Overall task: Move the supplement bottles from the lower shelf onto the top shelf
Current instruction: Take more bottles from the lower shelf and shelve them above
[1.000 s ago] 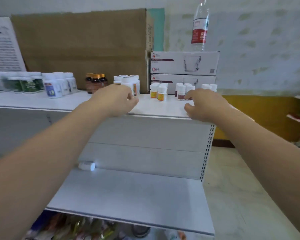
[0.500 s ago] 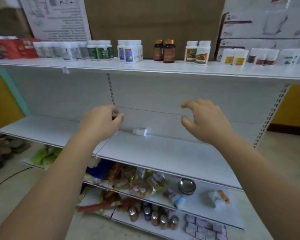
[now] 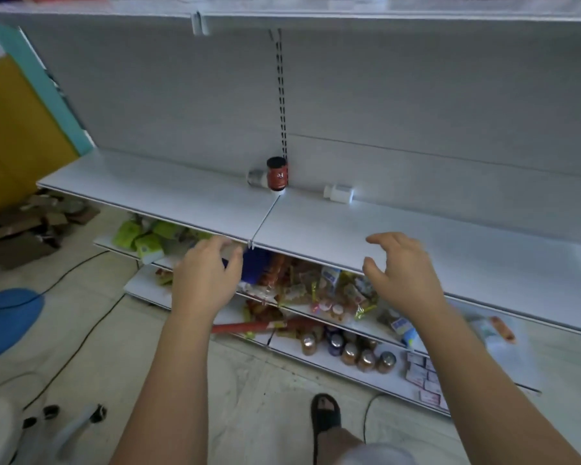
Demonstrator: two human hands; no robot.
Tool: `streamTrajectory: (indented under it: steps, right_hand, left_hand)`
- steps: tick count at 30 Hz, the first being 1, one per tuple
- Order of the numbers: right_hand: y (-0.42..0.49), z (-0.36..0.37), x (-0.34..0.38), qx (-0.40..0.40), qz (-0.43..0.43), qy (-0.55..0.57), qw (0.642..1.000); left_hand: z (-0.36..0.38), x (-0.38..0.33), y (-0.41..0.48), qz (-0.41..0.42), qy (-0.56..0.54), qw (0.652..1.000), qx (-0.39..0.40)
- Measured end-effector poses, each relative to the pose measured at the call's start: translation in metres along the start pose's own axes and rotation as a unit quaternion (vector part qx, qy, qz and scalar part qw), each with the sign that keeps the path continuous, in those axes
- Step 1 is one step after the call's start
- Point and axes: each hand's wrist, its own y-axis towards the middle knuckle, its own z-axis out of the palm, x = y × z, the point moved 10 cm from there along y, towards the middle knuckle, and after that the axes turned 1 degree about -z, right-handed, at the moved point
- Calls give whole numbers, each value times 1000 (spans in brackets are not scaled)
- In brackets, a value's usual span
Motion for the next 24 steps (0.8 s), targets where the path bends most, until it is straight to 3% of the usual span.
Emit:
streamTrajectory:
  steps: [16, 24]
  right_hand:
    - [227, 163, -57, 17, 91, 43, 995]
    - [317, 223, -91, 41, 132, -52, 989]
  left_hand:
    - [172, 47, 257, -2, 41, 993, 107]
    - [245, 53, 385, 66, 87, 986, 126]
